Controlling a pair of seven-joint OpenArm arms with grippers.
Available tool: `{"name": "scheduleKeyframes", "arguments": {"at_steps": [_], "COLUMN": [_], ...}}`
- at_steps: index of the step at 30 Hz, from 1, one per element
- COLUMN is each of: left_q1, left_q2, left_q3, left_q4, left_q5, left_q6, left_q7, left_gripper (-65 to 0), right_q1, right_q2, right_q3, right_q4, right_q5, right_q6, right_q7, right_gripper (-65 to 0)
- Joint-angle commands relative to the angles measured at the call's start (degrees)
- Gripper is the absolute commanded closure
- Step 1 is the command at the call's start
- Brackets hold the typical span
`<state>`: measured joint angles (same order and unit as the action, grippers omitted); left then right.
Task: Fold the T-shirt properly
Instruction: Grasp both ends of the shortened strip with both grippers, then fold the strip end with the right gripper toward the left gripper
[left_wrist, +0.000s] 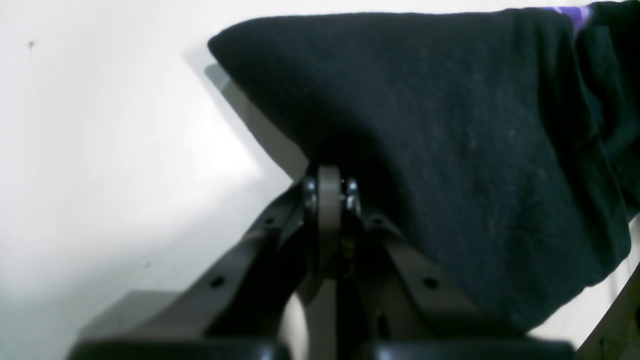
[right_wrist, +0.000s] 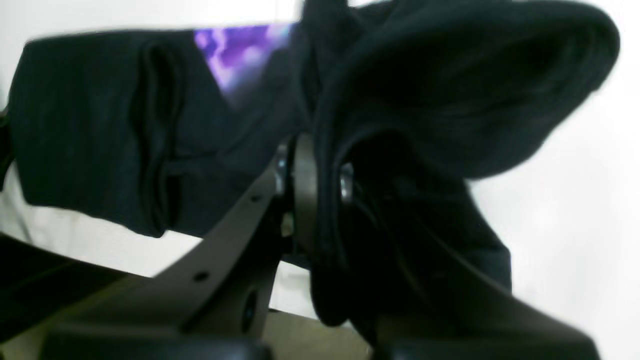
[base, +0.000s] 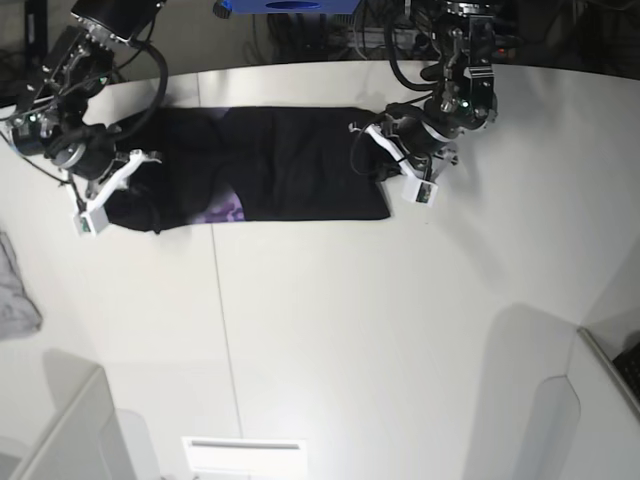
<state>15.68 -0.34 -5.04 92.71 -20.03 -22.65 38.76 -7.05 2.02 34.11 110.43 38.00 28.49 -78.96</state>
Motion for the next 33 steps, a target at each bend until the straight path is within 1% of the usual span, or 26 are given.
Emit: {"name": "scheduleKeyframes", "arguments": {"at_steps": [1,5,10,15,18,22,24,27,30,33], "left_q1": [-0.08,-0.08,-0.08,0.01,0.01,-0.08,-0.52,-2.19,-3.42,-4.56], "left_q2": [-0.14,-0.23,-0.23,-0.32,-0.32,-0.41,-0.32,-0.23,0.21,1.44], "left_q3": [0.07,0.07,0.07,0.07,2.53,7.02,8.77,10.18,10.18,10.18], "left_q4": [0.44,0.44,0.44,0.44,0.35,0.00,-1.06,-2.55,-4.05,-4.49], "left_q5": [0.30,0.21,0.74,0.74,0.74,0.74,0.38,0.21,0.12,0.21], "left_q6": [0.19,0.19,0.28,0.28,0.28,4.06,5.29,5.47,5.47,5.47], "left_q7": [0.49,0.49,0.49,0.58,0.58,0.58,0.40,0.31,0.31,0.40], "left_gripper": [0.0,0.0,0.0,0.0,0.0,0.0,0.0,0.0,0.0,0.0], "right_q1": [0.59,0.68,0.59,-1.00,-1.00,-0.64,-0.47,0.41,1.91,3.40], "right_q2": [-0.22,-2.59,-5.58,-7.78,-8.31,-8.04,-7.34,-6.02,-4.88,-3.21], "right_q3": [0.05,0.05,-0.31,-6.11,-6.72,-6.37,-6.37,-6.55,-6.28,-6.28], "right_q4": [2.49,4.07,4.34,4.42,4.42,4.42,4.42,4.16,4.07,4.07], "right_q5": [1.52,1.52,1.52,1.52,1.52,1.52,1.52,1.25,1.17,1.17], "right_q6": [0.12,0.12,0.12,0.12,0.12,0.12,0.12,0.12,0.12,0.12], "right_q7": [1.20,-0.91,-1.04,-1.04,-1.04,-1.04,-0.21,1.64,1.64,1.29], "right_gripper": [0.0,0.0,0.0,0.0,0.0,0.0,0.0,0.0,0.0,0.0]}}
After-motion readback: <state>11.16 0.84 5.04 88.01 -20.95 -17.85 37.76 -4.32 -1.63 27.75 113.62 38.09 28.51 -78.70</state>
